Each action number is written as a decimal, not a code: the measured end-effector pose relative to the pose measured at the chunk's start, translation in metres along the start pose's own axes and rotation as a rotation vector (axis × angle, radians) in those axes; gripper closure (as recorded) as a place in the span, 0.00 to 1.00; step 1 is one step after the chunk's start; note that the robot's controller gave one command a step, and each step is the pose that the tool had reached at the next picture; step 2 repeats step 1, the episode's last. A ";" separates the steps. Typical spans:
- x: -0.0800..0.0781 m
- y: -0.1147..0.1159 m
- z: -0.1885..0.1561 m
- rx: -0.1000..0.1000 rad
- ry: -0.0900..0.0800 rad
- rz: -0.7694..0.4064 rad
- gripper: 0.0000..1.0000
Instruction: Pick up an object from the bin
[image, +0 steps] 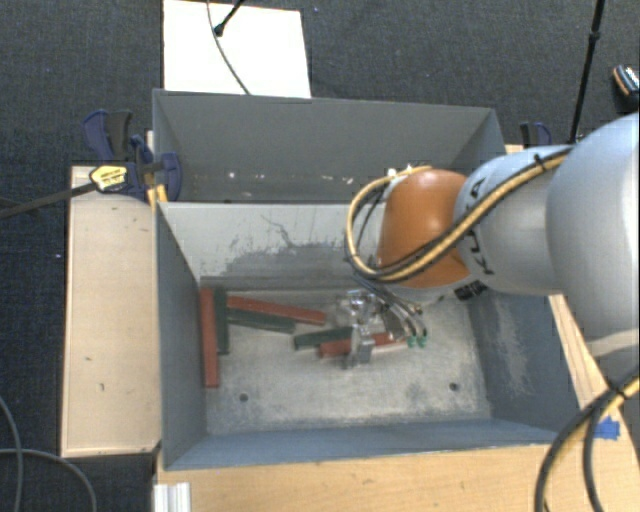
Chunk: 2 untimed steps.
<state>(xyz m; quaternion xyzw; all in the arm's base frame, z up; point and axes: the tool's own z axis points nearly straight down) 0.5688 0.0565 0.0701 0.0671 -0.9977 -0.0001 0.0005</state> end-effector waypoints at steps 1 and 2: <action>0.025 0.030 -0.148 0.001 -0.009 -0.322 1.00; 0.025 0.030 -0.148 0.001 -0.009 -0.322 1.00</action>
Offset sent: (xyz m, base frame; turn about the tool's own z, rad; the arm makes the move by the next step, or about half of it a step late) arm -0.0304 0.0254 0.1446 -0.3217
